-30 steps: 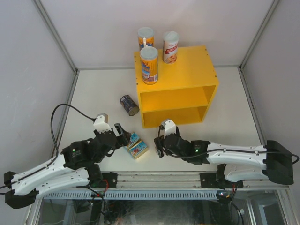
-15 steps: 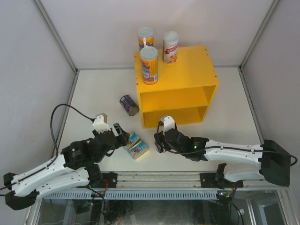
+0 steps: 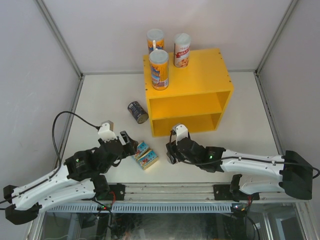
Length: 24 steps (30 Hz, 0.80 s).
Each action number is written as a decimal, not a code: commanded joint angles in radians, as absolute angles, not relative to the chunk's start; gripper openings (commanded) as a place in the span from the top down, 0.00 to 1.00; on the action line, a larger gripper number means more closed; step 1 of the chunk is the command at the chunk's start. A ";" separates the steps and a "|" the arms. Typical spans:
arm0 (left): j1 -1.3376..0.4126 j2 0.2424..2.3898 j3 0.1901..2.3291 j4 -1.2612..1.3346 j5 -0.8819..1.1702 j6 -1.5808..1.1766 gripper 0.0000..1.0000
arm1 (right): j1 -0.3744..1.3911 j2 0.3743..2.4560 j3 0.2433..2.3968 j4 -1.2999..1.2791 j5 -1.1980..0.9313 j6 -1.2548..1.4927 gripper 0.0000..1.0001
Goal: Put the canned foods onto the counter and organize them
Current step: Pick up the canned food from the center of the board.
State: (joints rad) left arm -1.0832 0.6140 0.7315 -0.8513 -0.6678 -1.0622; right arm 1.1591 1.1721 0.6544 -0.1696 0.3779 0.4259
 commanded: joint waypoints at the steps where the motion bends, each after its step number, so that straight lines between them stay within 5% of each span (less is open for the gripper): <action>1: -1.078 0.596 0.730 -0.815 -0.669 -1.065 0.16 | 1.173 1.106 0.686 -0.225 0.370 0.415 1.00; 24: -1.077 0.588 0.726 -0.782 -0.669 -1.041 0.16 | 1.238 0.984 1.221 -0.695 0.503 0.338 1.00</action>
State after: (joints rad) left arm -1.0832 0.5900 0.7315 -0.8162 -0.6682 -1.0546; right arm 1.2282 1.0328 1.0870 -0.6910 0.4232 0.3820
